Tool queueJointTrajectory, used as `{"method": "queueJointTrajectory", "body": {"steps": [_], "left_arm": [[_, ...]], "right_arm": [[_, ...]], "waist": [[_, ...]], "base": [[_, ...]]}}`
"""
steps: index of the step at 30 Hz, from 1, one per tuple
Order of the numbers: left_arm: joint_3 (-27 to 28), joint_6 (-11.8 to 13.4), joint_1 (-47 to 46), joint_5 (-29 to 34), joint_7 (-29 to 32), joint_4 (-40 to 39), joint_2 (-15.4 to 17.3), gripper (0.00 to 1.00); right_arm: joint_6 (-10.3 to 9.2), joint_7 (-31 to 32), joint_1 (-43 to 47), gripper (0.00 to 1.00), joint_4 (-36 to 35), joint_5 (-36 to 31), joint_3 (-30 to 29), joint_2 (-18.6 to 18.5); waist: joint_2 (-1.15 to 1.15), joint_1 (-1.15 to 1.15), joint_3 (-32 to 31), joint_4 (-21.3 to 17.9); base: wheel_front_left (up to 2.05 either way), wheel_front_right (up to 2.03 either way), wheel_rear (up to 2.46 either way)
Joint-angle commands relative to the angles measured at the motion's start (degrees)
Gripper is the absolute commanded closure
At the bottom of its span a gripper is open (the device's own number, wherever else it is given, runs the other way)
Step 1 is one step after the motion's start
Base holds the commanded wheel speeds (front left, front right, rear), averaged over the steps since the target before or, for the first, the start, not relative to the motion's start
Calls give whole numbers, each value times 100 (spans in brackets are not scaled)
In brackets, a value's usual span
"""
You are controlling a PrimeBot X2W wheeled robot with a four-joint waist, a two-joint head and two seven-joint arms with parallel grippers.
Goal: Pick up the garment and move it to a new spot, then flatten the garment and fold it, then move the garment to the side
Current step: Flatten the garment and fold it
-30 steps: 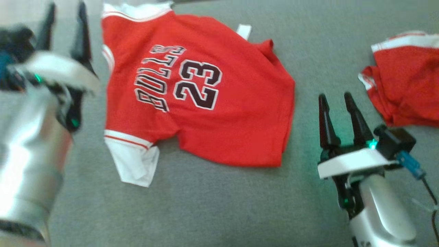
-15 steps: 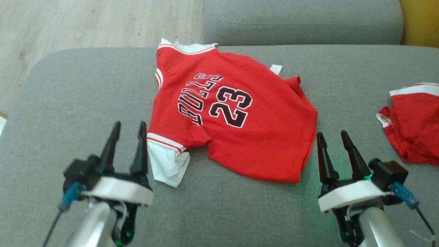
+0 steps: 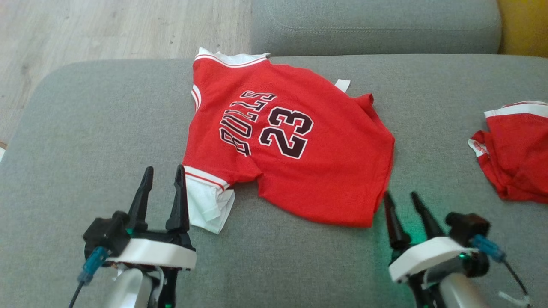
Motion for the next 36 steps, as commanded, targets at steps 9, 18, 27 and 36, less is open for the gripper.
{"method": "queueJointTrajectory", "body": {"steps": [9,18,27,36], "left_arm": [[335,-164,-241,212,-46,-101,-169,0],[434,-225,-285,332,-46,11,-268,0],[590,-247,-293,442,-46,1,-314,0],[592,-257,-325,507,-46,-59,-363,0]], "right_arm": [[-5,517,-595,0,662,737,812,-10],[-5,228,-1233,100,1255,1002,1283,-10],[-5,-140,-1609,100,1699,95,296,-262],[-5,217,-1548,100,1654,-440,-792,-827]], "waist": [[-1,0,188,146],[-1,0,348,223],[-1,0,261,4],[-1,0,267,-98]], "base": [[0,0,0],[0,0,0],[0,0,0],[0,0,0]]}}
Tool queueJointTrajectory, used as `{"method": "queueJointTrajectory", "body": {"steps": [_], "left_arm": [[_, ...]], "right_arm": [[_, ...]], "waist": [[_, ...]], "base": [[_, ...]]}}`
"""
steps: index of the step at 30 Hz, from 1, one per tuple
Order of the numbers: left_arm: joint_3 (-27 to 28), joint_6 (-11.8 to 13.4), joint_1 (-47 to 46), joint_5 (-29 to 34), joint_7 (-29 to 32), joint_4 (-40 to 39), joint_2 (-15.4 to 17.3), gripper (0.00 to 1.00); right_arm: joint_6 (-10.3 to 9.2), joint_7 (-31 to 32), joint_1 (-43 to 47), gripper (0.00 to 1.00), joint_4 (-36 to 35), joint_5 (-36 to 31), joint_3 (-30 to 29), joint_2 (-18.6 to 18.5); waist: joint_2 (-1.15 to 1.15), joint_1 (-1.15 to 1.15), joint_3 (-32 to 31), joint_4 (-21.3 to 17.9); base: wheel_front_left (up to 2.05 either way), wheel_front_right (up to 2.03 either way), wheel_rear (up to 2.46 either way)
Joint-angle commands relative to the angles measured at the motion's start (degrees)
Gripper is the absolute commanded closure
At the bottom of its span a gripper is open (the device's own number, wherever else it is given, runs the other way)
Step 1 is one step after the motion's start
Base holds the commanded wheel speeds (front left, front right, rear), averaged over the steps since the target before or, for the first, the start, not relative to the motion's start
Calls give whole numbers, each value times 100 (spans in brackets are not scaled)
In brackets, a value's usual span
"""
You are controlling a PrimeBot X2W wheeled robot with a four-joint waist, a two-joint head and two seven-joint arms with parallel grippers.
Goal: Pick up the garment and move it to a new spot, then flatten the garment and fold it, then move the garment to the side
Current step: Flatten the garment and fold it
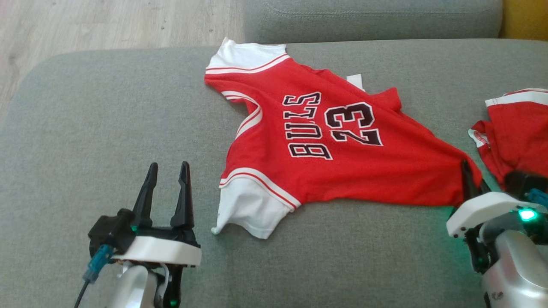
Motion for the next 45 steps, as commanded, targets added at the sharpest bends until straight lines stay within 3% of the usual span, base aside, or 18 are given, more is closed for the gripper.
{"method": "queueJointTrajectory", "body": {"steps": [1,2,8,11,22,30,45], "left_arm": [[200,-17,-287,27,-45,-148,22,0],[189,-17,-285,20,-45,-133,19,0],[101,-19,-272,-38,-45,-28,10,0],[92,-19,-237,-62,-45,18,8,0],[46,-19,-128,-138,-45,61,1,0],[-20,-19,-143,-217,-45,210,-4,0],[-505,129,-206,-474,484,1566,-11,0]], "right_arm": [[-5,-16,-112,94,-154,-125,16,-74],[-5,-10,-109,0,-161,-228,-60,-68],[-5,-238,-73,0,-503,-892,-460,207],[-5,-494,94,0,-1095,-1208,-586,506],[-5,-647,1046,0,-2429,-582,124,755],[-5,-653,1138,0,-2654,-421,215,757],[-5,-639,1197,0,-2618,-370,279,758]], "waist": [[0,0,-5,-2],[0,0,-8,-2],[0,0,-56,-50],[0,0,-117,-127],[0,0,-186,-390],[0,0,-174,-494],[0,0,-270,-491]], "base": [[0,0,0],[0,0,0],[0,0,0],[0,0,0],[0,0,0],[0,0,0],[0,0,0]]}}
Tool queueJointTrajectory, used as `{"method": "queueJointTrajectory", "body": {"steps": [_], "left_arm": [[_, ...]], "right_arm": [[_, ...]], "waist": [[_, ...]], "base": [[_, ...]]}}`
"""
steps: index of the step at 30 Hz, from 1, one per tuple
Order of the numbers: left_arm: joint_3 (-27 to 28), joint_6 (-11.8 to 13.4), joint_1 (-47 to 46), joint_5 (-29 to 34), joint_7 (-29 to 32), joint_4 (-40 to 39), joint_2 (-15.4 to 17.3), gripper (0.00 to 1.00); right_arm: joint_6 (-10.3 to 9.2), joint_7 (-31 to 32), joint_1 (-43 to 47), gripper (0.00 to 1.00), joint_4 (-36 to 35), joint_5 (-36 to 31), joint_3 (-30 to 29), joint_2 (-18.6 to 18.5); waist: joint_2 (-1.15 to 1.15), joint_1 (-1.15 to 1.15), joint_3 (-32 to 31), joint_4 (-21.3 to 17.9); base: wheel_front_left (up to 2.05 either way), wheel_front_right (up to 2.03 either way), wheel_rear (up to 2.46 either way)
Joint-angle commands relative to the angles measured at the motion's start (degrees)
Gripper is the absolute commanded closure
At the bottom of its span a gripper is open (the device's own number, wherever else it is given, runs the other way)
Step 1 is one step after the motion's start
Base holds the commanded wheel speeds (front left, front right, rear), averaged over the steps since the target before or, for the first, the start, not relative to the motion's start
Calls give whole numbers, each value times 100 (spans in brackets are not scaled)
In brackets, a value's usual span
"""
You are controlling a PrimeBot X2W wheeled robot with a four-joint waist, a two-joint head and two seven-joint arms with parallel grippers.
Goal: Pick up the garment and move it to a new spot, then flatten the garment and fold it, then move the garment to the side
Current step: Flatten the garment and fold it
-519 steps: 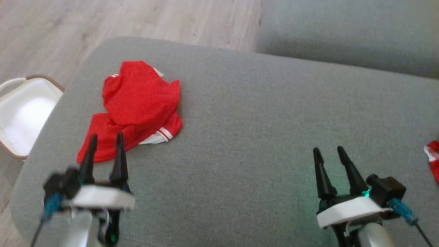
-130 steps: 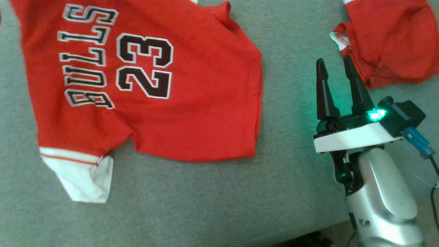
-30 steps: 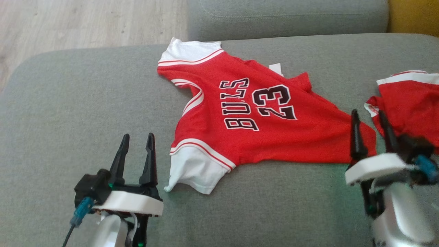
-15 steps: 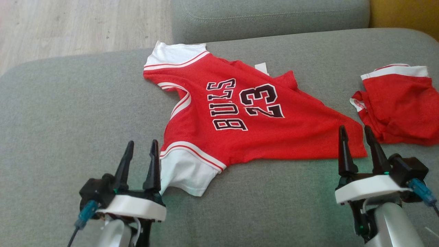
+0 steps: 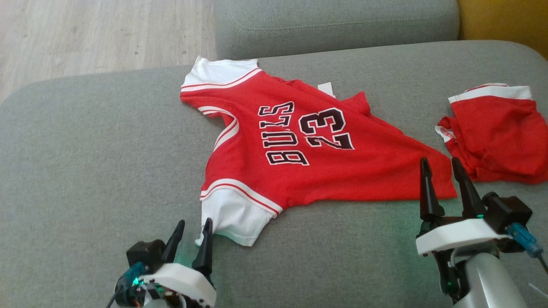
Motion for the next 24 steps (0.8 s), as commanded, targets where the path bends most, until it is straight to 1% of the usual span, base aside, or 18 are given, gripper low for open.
{"method": "queueJointTrajectory", "body": {"steps": [1,4,10,13,19,24], "left_arm": [[112,72,-252,-53,18,-70,9,0],[72,165,-306,-76,76,64,8,0],[18,241,-411,-136,104,252,8,0],[-24,221,-456,-147,127,306,8,0],[-285,82,-581,-117,141,336,8,0],[-401,62,-588,-64,66,299,24,0]], "right_arm": [[-5,-48,-105,0,-183,39,144,-19],[-5,-43,-90,0,-184,32,139,-18],[-5,-35,-105,0,-197,38,166,-18],[-5,-31,-111,0,-197,39,168,-18],[-5,-32,-125,0,-186,55,155,-18],[-5,-37,-115,0,-149,87,136,-18]], "waist": [[0,0,15,3],[0,0,36,4],[0,0,92,-26],[0,0,114,-38],[0,0,165,-78],[0,0,167,-96]], "base": [[0,0,0],[0,0,0],[0,0,0],[0,0,0],[0,0,0],[0,0,0]]}}
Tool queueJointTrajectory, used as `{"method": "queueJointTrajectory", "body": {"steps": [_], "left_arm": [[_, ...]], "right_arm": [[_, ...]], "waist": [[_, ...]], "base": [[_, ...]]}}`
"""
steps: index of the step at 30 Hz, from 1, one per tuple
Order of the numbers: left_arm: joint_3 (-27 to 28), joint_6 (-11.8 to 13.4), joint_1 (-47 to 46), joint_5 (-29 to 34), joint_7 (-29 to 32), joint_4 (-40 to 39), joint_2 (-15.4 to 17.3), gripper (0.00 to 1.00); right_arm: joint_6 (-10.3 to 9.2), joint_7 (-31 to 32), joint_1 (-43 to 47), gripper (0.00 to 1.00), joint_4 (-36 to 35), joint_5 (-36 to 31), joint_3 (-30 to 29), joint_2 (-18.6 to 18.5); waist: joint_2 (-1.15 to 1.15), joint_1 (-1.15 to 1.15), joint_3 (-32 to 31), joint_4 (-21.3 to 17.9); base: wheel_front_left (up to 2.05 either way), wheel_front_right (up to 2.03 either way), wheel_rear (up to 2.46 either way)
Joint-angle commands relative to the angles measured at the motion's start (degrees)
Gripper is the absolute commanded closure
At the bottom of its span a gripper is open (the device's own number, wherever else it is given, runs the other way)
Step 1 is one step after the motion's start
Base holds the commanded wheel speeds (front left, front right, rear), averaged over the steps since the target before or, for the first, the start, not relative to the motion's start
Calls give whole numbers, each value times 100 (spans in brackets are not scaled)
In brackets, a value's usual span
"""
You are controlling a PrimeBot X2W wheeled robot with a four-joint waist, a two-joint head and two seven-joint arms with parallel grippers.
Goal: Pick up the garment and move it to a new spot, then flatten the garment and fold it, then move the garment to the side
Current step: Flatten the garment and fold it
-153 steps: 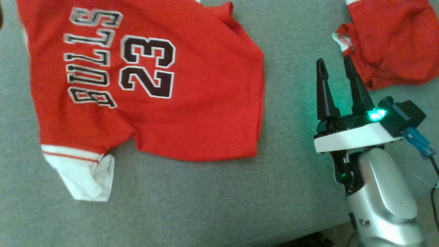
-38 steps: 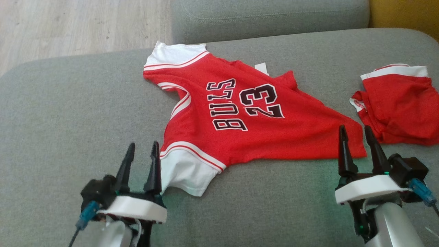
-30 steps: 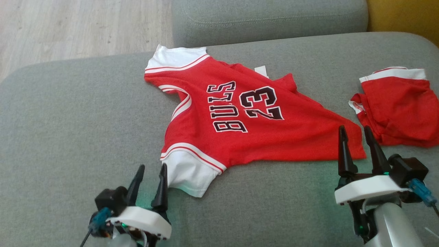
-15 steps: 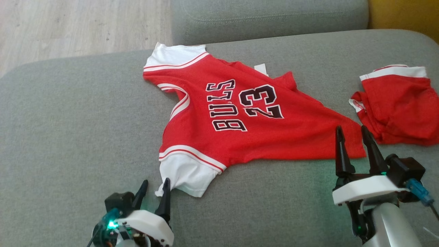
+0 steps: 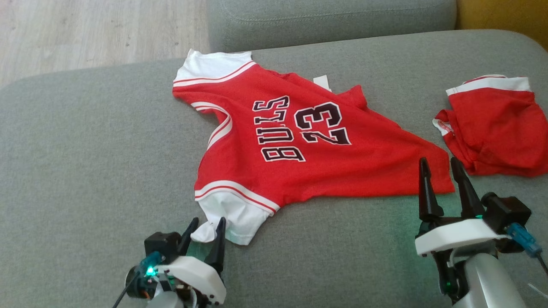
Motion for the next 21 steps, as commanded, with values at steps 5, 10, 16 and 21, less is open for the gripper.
{"method": "queueJointTrajectory", "body": {"steps": [5,10,16,21], "left_arm": [[80,20,-171,37,-20,-132,73,0],[-37,13,-126,86,50,-160,116,0],[-27,113,-43,105,-146,-304,162,0],[-120,98,25,94,-7,-319,185,0]], "right_arm": [[-5,-44,-110,0,-113,56,123,-18],[-5,-50,-122,0,-50,86,135,-18],[-5,-56,-94,0,25,115,167,-18],[-5,-58,-96,0,83,116,176,-18]], "waist": [[0,0,-36,0],[0,0,-75,18],[0,0,-153,51],[0,0,-208,74]], "base": [[0,0,0],[0,0,0],[0,0,0],[0,0,0]]}}
